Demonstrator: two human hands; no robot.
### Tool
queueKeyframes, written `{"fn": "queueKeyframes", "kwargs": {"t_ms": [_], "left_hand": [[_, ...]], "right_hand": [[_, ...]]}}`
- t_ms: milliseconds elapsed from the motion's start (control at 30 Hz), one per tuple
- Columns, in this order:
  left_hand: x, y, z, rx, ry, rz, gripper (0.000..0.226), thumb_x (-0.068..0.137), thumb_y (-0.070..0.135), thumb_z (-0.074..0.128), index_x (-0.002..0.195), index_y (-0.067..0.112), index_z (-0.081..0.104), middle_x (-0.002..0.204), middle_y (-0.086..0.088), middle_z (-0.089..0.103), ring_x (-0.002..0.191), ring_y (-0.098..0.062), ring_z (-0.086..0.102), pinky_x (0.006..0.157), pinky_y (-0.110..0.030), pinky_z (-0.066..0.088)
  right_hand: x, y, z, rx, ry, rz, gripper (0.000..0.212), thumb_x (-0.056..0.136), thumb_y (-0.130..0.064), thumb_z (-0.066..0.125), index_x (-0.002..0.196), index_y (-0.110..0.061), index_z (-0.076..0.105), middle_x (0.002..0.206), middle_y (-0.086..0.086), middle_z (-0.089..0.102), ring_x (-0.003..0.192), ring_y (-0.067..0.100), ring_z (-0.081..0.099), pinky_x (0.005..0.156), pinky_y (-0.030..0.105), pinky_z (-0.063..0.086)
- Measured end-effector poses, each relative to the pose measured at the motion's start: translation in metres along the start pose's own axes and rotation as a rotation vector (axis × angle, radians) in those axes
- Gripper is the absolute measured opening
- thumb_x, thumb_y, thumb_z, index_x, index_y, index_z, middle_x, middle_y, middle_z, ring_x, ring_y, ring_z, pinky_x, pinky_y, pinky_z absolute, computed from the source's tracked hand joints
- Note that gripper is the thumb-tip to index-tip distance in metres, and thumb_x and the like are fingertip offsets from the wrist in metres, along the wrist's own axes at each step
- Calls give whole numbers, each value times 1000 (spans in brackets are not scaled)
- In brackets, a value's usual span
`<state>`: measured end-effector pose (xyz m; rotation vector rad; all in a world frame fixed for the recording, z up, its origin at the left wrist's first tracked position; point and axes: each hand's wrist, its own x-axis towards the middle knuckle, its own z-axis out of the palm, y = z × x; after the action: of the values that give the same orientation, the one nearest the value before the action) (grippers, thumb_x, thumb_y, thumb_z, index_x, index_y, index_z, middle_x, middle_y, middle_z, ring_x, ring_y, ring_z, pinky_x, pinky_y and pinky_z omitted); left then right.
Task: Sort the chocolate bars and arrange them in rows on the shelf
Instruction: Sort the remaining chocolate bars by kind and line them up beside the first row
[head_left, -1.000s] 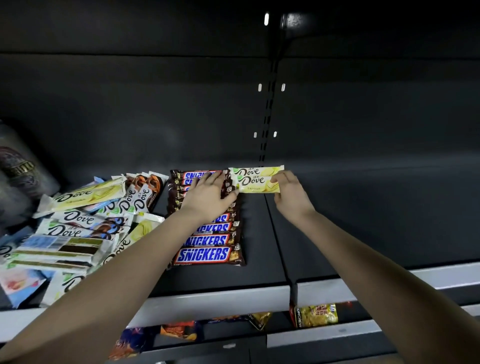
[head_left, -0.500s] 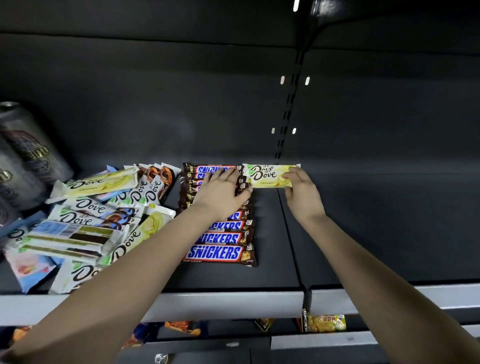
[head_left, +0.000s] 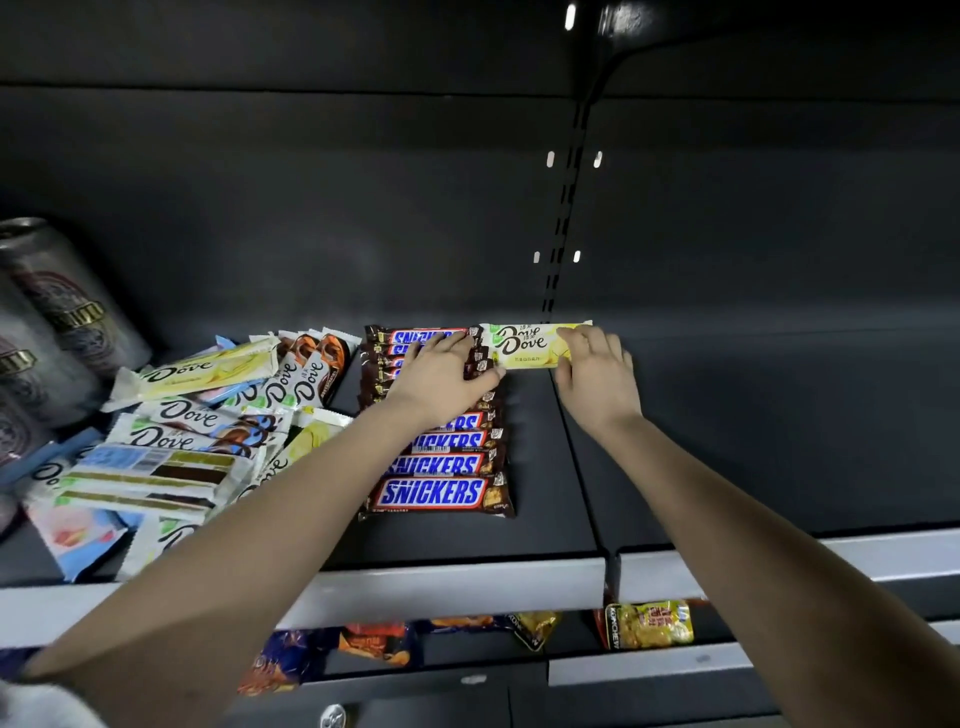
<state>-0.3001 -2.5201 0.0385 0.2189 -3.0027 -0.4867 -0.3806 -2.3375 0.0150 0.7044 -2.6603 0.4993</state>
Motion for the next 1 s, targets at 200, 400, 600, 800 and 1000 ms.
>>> {"fn": "queueKeyframes", "kwargs": {"t_ms": [200,400,600,800,1000], "left_hand": [[-7,-19,-33,-154,70,28,59,95,43,42,144,11,31,154,-5,24,143,-21,18,118,-40,14],[-41,-59,-45,-42,101,-49,58,94,42,46,143,13,35,154,-6,26,143,-24,18,117,-43,15],[-81,-102,-70,-65,158,-186,67,83,51,43,138,13,43,152,-8,30,142,-26,22,116,-41,19],[-118,-143,-88,-31,206,-286,63,88,43,45,142,14,36,153,-6,26,143,-25,18,117,-36,15],[-146,-177,-99,5,185,-365,56,94,32,47,145,18,29,156,0,20,145,-22,10,116,-43,7]], "right_hand": [[6,-39,-13,139,35,-38,38,93,-17,43,130,-13,48,131,6,47,122,26,40,105,39,29],[16,-108,-20,184,57,-222,34,94,-18,43,127,-16,52,131,7,49,119,27,41,102,41,34],[15,-179,-21,232,4,-363,35,92,-14,45,125,-18,53,135,5,45,119,29,39,100,43,34],[11,-230,-8,265,-40,-484,34,90,-11,47,122,-17,55,136,4,43,121,27,39,100,43,33],[15,-269,8,269,-87,-569,34,93,-11,45,125,-16,54,139,3,41,123,25,37,101,41,31]]}}
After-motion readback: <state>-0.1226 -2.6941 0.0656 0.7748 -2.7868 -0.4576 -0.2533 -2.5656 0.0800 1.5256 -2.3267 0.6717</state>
